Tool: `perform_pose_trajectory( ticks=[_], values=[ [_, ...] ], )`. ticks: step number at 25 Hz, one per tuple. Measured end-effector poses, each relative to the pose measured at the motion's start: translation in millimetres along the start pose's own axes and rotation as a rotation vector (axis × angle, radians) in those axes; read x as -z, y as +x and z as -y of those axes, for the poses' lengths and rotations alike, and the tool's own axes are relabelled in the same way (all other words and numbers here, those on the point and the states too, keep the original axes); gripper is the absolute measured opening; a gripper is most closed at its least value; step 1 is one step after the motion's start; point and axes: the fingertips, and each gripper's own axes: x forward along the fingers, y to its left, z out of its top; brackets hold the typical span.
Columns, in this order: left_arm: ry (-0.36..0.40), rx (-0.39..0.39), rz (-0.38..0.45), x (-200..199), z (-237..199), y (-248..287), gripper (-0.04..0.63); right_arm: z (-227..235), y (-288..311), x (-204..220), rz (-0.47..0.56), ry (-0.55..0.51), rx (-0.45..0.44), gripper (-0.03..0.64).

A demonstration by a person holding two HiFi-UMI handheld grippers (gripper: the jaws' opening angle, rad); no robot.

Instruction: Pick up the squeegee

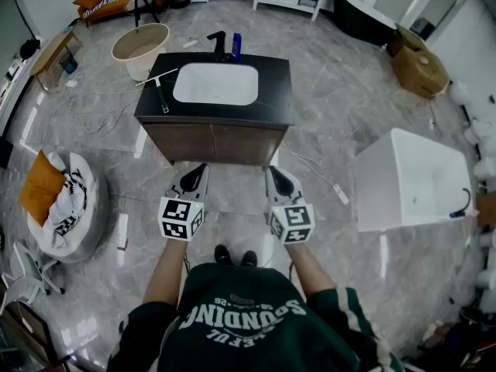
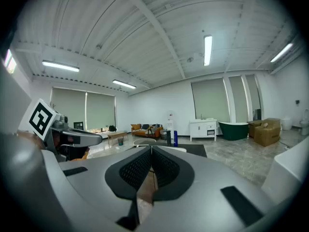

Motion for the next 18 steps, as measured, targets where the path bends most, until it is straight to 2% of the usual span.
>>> perform_pose_trajectory(
  ticks=[3,10,18],
  values=[
    [0.003,-0.001,0.004,1,1,-3,0.002,-1,-2,-2,-0.001,0.019,-0.026,0.002],
    [-0.006,-0.002,-0.003,9,-9,-6,0.002,-8,9,13,-0.055,-0.016,-0.022,0.002],
    [-0.002,0.008,0.006,10,-36,-3,0.002,-24,34,11,-0.046,-0.023,-0.021,0.002]
  ],
)
